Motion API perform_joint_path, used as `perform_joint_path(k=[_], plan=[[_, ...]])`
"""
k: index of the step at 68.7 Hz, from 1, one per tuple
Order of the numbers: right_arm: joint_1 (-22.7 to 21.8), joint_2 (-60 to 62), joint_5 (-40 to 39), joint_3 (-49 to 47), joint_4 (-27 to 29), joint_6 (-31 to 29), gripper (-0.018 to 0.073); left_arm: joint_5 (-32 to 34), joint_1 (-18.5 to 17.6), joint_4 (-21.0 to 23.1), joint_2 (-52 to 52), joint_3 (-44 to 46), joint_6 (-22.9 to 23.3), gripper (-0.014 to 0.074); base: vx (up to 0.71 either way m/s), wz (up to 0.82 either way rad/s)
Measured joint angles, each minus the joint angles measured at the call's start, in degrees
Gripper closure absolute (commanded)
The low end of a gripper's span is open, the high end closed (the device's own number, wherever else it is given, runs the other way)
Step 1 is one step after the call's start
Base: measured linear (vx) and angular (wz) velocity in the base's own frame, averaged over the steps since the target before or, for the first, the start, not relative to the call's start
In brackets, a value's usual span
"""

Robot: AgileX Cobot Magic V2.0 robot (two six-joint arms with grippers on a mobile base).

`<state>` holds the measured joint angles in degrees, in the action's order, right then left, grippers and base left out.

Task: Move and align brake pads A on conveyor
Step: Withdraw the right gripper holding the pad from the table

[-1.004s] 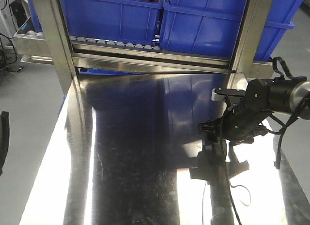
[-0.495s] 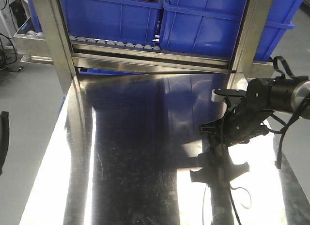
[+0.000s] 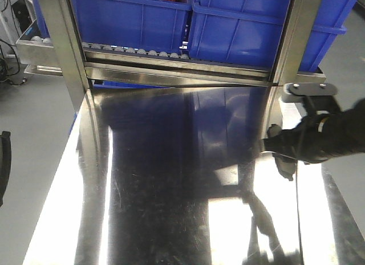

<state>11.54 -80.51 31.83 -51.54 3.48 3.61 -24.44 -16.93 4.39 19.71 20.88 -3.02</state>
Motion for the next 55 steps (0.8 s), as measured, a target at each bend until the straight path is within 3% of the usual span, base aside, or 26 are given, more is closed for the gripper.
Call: perform_joint_path(k=[43,55], plan=[[0.0,49.9,-5.7,25.4,-0.4,-4.3,0.0563,0.0,0.0,0.0,0.0,0.0,0.0,0.0536,0.0,0.0],[0.0,59.1,-6.1,29.5,-0.5,-4.3,0.0563,0.0,0.0,0.0,0.0,0.0,0.0,0.0536,0.0,0.0]])
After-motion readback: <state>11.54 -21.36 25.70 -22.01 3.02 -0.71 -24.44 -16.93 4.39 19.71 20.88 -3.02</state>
